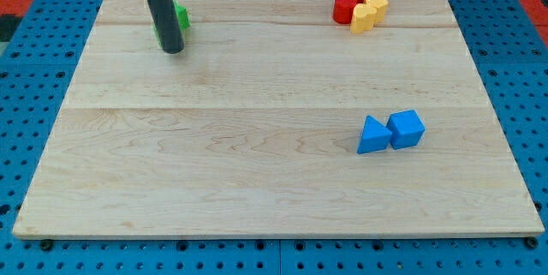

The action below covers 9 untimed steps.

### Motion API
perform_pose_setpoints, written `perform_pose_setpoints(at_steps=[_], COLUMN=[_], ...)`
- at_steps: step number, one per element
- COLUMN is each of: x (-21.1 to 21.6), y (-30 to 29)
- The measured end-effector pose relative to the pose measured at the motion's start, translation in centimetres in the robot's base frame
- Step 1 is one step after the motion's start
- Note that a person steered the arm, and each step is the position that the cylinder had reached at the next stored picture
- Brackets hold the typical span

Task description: Separate red star and red circle

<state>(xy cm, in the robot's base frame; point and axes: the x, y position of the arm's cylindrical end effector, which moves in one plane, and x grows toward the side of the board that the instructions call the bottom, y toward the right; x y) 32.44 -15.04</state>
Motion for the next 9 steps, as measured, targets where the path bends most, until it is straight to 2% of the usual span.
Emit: perform_pose_setpoints(at_steps=[2, 5, 6, 7, 8, 9], x=[-2.2, -1.9, -4.3, -3.5, 5.3, 11.8], y=[0.3, 4.9, 8.5, 14.1, 14.9, 13.4])
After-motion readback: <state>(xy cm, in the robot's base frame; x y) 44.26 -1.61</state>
